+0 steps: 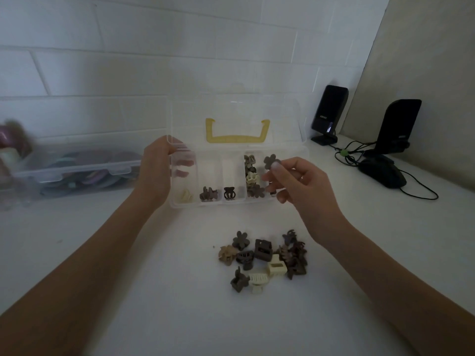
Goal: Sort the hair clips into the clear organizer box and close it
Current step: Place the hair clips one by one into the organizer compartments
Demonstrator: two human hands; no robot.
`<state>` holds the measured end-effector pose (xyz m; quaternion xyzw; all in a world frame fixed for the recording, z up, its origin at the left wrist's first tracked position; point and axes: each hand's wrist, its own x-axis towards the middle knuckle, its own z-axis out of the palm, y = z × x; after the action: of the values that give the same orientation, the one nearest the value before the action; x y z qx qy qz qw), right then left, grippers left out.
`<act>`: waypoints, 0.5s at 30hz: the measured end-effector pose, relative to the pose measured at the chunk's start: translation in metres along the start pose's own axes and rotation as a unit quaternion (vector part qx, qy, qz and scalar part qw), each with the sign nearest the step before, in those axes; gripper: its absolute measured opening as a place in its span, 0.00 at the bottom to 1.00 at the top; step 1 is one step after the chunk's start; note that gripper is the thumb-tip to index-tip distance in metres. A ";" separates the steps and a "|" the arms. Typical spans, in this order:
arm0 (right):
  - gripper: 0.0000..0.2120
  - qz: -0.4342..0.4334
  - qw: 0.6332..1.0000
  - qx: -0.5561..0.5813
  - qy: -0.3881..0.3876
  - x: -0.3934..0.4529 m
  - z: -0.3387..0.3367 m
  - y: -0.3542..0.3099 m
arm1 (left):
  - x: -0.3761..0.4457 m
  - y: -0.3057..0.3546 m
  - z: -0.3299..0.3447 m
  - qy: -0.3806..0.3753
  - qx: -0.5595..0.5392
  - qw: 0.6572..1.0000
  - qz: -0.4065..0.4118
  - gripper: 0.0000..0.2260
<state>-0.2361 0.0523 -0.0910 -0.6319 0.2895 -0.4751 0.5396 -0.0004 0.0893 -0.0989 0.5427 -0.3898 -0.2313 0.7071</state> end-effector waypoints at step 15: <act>0.14 -0.265 0.872 -0.411 0.031 0.012 0.006 0.027 | 0.000 -0.001 0.000 -0.004 -0.005 1.000 -0.008 0.11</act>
<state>-0.2221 0.0380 -0.1131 -0.8349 0.2965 -0.4575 0.0755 -0.0006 0.0890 -0.0994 0.5414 -0.3867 -0.2411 0.7065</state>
